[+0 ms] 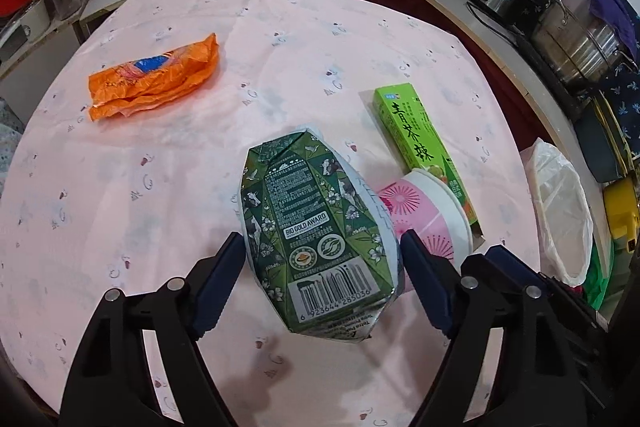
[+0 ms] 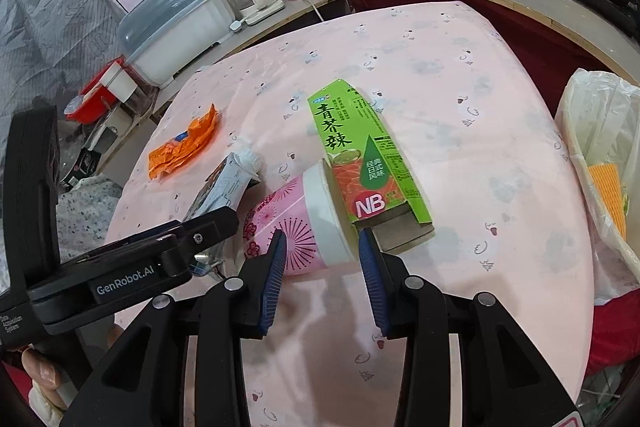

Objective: Collect trash
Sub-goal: 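Grasp the green drink carton with the left tool while the right tool grasps the pink paper cup, then lift the carton and cup and carry them over the trash bin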

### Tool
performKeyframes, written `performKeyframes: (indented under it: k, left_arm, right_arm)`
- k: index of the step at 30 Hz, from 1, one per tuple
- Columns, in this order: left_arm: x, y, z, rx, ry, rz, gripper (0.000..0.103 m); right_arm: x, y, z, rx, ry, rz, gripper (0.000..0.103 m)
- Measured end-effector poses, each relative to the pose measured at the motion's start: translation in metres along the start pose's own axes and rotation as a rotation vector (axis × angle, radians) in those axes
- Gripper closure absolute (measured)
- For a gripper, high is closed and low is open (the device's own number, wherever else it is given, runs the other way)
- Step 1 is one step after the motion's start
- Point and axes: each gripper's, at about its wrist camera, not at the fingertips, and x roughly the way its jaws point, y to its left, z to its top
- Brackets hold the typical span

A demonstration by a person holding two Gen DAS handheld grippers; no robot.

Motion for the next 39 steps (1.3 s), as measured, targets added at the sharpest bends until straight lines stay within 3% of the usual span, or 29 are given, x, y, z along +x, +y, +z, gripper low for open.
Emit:
performKeyframes:
  k: [14, 23, 33, 39]
  left_arm:
    - [-0.005, 0.024, 0.005, 0.009, -0.021, 0.049, 0.028]
    - [0.006, 0.040, 0.004, -0.009, 0.007, 0.076, 0.028]
    - [0.002, 0.046, 0.005, -0.024, -0.001, 0.085, 0.029]
    - [-0.011, 0.032, 0.006, -0.005, -0.024, 0.065, 0.029]
  right_arm:
    - [0.031, 0.015, 0.011, -0.058, 0.038, 0.024, 0.065]
    - [0.046, 0.023, 0.016, -0.109, 0.076, 0.111, 0.066]
    - [0.030, 0.028, 0.015, -0.137, 0.054, 0.168, 0.098]
    - [0.002, 0.031, 0.014, -0.155, -0.007, 0.136, 0.099]
